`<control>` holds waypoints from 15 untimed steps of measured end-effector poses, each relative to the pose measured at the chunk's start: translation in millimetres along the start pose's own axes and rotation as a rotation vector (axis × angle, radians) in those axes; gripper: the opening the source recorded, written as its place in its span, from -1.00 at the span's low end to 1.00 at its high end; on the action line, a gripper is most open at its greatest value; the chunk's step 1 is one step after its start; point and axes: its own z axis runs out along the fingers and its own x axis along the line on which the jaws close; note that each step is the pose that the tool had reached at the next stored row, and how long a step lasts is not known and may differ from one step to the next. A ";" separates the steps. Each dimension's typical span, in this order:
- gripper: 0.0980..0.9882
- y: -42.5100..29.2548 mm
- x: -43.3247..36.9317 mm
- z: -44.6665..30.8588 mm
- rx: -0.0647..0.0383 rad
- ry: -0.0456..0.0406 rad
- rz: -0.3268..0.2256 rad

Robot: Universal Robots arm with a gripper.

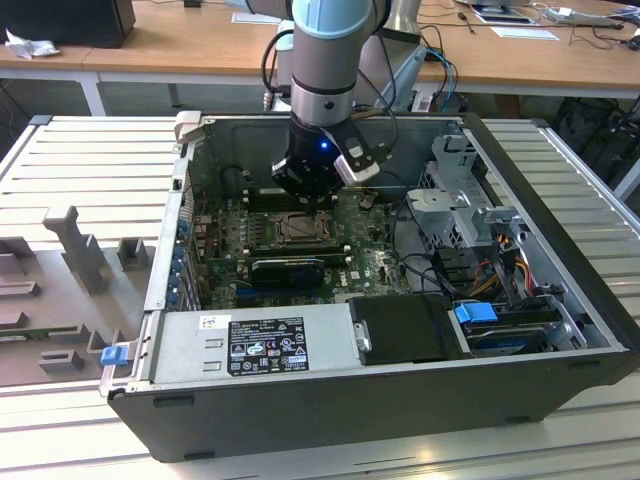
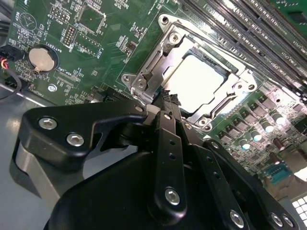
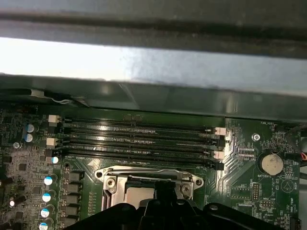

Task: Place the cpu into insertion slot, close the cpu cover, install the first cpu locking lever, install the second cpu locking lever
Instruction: 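Install the second cpu locking lever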

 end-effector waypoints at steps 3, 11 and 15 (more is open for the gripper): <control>-0.98 -1.8 0.1 -0.1 0.000 0.0000 0.000; -0.98 -7.2 0.5 -0.5 0.000 0.0000 0.000; -0.98 -9.5 0.7 -1.2 0.000 0.0001 0.000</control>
